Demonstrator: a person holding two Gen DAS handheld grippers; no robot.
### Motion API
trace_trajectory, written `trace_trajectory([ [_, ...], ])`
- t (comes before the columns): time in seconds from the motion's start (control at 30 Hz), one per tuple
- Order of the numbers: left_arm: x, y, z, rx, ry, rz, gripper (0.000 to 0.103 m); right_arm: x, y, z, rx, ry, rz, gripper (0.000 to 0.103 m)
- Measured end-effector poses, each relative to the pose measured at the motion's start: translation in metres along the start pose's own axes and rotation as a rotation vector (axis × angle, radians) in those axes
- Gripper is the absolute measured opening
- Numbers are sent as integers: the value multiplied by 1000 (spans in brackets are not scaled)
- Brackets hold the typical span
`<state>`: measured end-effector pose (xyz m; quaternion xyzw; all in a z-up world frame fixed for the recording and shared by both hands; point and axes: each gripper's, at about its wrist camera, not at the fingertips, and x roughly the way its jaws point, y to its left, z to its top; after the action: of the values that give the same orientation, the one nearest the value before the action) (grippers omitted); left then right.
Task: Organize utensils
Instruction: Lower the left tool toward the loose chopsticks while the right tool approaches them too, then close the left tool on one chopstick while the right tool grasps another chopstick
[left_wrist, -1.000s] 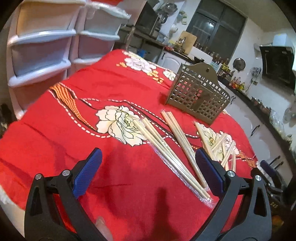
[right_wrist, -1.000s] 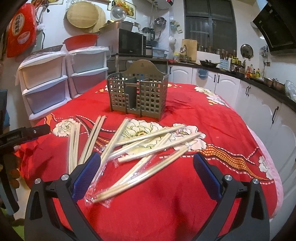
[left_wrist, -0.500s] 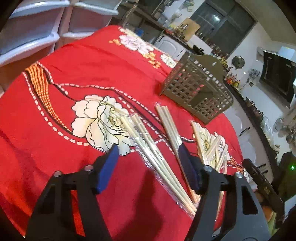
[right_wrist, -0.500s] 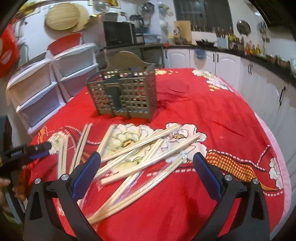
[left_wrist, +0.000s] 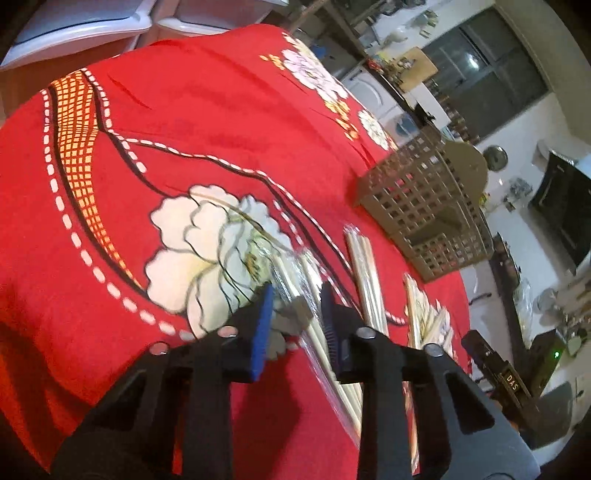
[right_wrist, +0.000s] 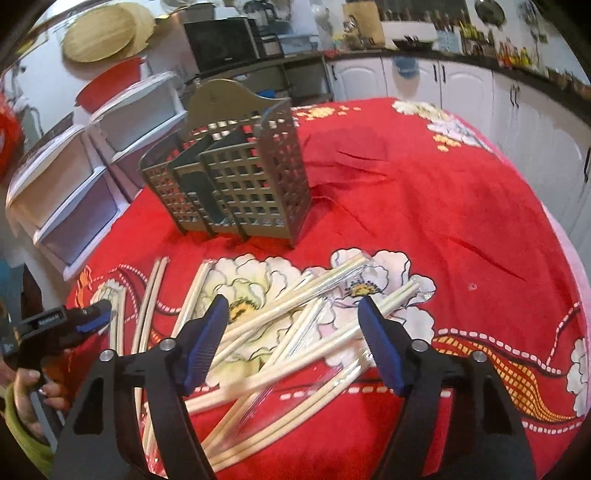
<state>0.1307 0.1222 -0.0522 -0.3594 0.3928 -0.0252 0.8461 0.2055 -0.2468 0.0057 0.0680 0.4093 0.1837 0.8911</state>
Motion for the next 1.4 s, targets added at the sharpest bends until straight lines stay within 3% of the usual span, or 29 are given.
trace_trajectory([
  [0.3, 6, 4, 8, -2, -20, 11, 10, 26, -19, 13, 115, 108, 38, 64],
  [0.67, 8, 2, 15, 27, -10, 28, 10, 56, -34, 27, 188, 156, 4, 47],
  [1.0, 11, 0, 15, 62, -18, 30, 10, 65, -42, 36, 220, 98, 0, 19],
  [1.33, 20, -6, 24, 79, -5, 51, 10, 39, -24, 44, 132, -23, 20, 16],
  [1.4, 19, -8, 24, 90, -4, 60, 6, 33, -20, 45, 110, -46, 23, 16],
])
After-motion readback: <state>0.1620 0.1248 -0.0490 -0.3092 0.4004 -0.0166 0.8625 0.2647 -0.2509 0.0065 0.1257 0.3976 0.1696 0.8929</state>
